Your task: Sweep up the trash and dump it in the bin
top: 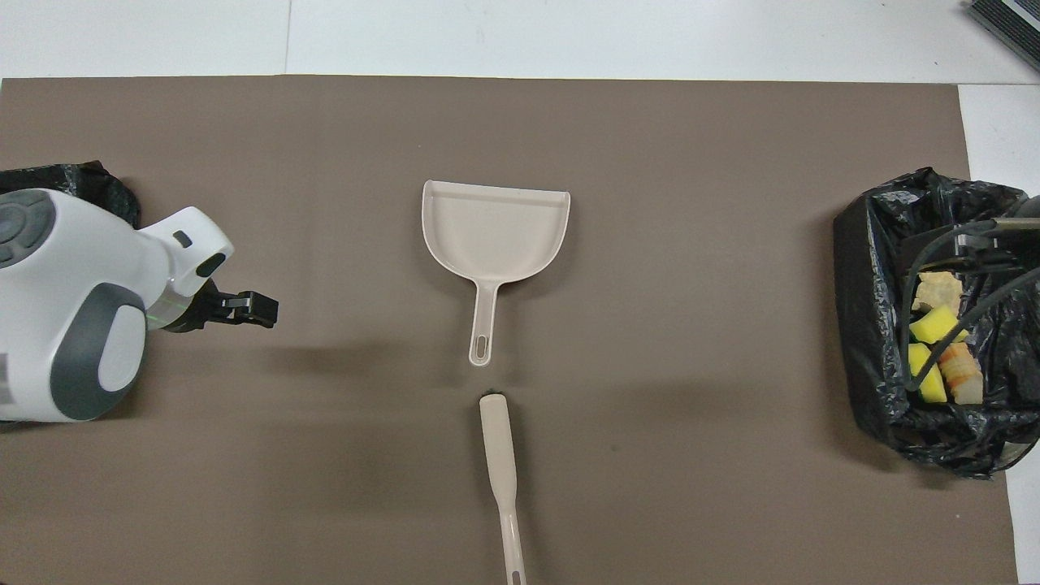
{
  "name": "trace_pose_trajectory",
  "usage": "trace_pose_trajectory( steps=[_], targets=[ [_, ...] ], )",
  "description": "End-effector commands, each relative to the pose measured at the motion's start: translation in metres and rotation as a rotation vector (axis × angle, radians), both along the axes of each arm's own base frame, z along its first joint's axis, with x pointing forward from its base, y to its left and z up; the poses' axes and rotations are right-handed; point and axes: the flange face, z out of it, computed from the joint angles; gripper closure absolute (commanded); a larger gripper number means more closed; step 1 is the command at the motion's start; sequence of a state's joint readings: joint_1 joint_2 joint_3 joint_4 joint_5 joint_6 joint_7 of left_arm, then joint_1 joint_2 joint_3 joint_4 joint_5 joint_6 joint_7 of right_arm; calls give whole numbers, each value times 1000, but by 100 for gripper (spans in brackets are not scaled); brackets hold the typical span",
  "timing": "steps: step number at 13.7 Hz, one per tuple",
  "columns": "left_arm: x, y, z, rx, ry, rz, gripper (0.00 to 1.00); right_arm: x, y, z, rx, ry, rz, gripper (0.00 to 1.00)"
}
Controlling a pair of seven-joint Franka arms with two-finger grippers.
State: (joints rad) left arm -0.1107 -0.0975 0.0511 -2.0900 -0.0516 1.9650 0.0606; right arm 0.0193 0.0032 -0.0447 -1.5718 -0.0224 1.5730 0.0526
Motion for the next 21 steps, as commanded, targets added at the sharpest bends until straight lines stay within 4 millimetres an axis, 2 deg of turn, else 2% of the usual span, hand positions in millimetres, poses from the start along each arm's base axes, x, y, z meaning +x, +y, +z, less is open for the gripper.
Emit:
trace_pose_trajectory(
  steps=[1,4,7,10,12,13,14,16,21],
  targets=[
    [13,23,43,5,-62,-74,0,-4,-1,3,17,-2,20,0],
    [29,38,96,9,-82,-66,0,-4,-1,3,17,-1,20,0],
    [38,54,158,62,-82,-83,0,-4,-1,3,17,-1,20,0],
    [51,55,190,72,-62,-84,0,-4,-1,3,17,-1,20,0],
    [59,53,202,70,-43,-87,0,-4,-1,3,17,-1,20,0],
    [56,51,205,67,-45,-89,0,-4,-1,3,17,-1,20,0],
    [52,52,200,57,-32,-90,0,-4,-1,3,17,-1,20,0],
    [27,54,187,46,6,-85,0,-4,-1,3,17,-1,20,0],
    [28,50,185,47,-8,-79,0,-4,-1,3,17,-1,20,0]
  ],
)
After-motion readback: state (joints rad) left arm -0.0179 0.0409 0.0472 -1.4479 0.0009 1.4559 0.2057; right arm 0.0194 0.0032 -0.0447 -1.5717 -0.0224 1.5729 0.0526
